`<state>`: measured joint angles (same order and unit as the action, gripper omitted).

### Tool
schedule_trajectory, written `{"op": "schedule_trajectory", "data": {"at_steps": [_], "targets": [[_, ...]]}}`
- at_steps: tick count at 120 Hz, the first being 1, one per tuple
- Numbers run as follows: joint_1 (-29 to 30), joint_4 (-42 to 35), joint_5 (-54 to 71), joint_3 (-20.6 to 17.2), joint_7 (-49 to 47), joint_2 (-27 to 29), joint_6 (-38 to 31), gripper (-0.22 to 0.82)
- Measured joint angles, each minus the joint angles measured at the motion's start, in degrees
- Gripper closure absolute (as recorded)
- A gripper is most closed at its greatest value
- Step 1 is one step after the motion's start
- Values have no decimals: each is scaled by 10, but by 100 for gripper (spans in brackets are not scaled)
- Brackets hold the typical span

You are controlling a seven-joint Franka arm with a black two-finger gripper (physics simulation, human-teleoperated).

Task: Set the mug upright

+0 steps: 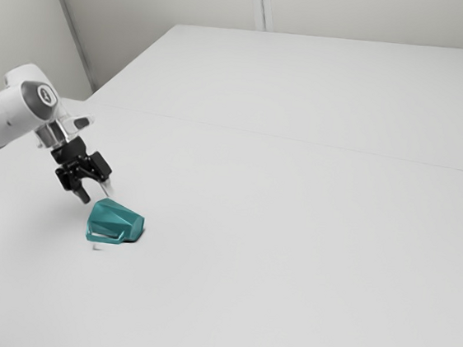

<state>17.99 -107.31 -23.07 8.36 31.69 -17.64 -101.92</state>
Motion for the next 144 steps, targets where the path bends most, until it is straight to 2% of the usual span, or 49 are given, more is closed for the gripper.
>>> {"op": "schedule_trajectory", "data": {"at_steps": [33, 88, 96, 116, 144], "targets": [[24, -9, -49, -6, 32, -29, 1, 0], [32, -18, -129, -6, 70, -32, 29, 1], [35, -21, -138, -6, 73, -32, 35, 6], [36, -23, -154, -6, 80, -32, 45, 28], [38, -31, -181, -6, 87, -35, 53, 44]]}}
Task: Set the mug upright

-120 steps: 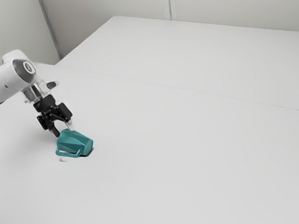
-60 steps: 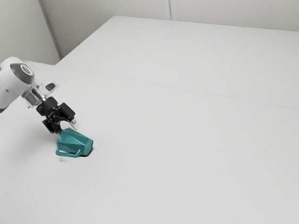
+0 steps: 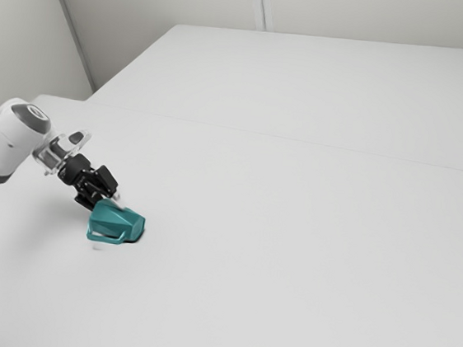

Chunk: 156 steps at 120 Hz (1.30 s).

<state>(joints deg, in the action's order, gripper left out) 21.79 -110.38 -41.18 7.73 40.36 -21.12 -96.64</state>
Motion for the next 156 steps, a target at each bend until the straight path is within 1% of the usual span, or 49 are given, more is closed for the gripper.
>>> {"op": "schedule_trajectory", "data": {"at_steps": [8, 43, 87, 114, 123, 129, 136, 145, 156], "targets": [[0, 0, -4, 0, 2, 0, 2, 50], [-5, 0, -16, -1, 8, 3, 10, 68], [-8, 0, -22, -2, 13, 16, 22, 76], [-21, -8, -18, -2, 17, 51, 35, 76], [-26, -5, -3, -12, 18, 63, 35, 76], [-40, -2, 16, -13, 19, 69, 26, 76], [-70, 9, 42, -11, 20, 73, 8, 76], [-109, 29, 86, -10, 21, 73, -20, 77], [-145, 33, 147, -9, 21, 73, -61, 77]]}}
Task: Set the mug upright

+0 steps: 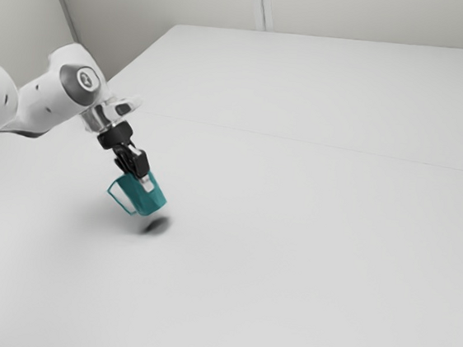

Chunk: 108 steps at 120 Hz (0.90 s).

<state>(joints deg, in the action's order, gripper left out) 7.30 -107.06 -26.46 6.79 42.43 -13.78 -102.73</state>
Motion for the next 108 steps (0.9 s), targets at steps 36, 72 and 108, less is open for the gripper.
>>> {"op": "schedule_trajectory", "data": {"at_steps": [36, 72, 108], "targets": [[-110, -1, 158, 0, -25, -7, -127, 78], [-165, -6, 251, -1, -80, -36, -226, 77], [-186, -7, 282, -1, -130, -58, -276, 77]]}}
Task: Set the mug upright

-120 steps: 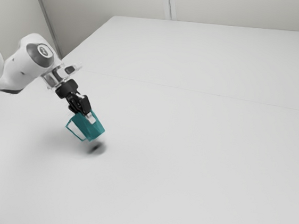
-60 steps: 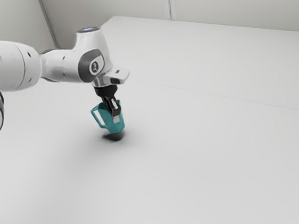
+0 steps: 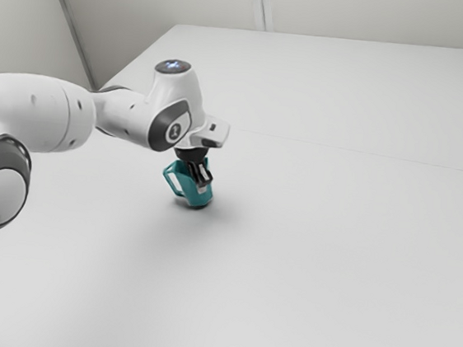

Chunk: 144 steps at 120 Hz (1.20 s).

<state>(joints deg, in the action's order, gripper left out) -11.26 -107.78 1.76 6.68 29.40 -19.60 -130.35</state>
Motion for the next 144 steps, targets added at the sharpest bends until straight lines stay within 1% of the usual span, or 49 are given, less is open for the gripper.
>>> {"op": "schedule_trajectory", "data": {"at_steps": [28, 45, 52, 63, 76, 95, 109, 115, 144], "targets": [[-1, 1, 10, 0, -27, -8, -10, 77], [-2, 3, 20, 1, -38, -8, -12, 45], [-2, 5, 23, 1, -41, -6, -12, 34], [-2, 7, 25, 1, -45, 2, -12, 22], [-2, 5, 25, 1, -50, 25, -10, 13], [-2, 2, 21, 5, -57, 83, 10, 6], [0, 5, 20, 11, -65, 132, 53, 4], [3, 19, 19, 12, -68, 149, 81, 3], [7, 101, 20, 14, -78, 175, 205, 1]]}}
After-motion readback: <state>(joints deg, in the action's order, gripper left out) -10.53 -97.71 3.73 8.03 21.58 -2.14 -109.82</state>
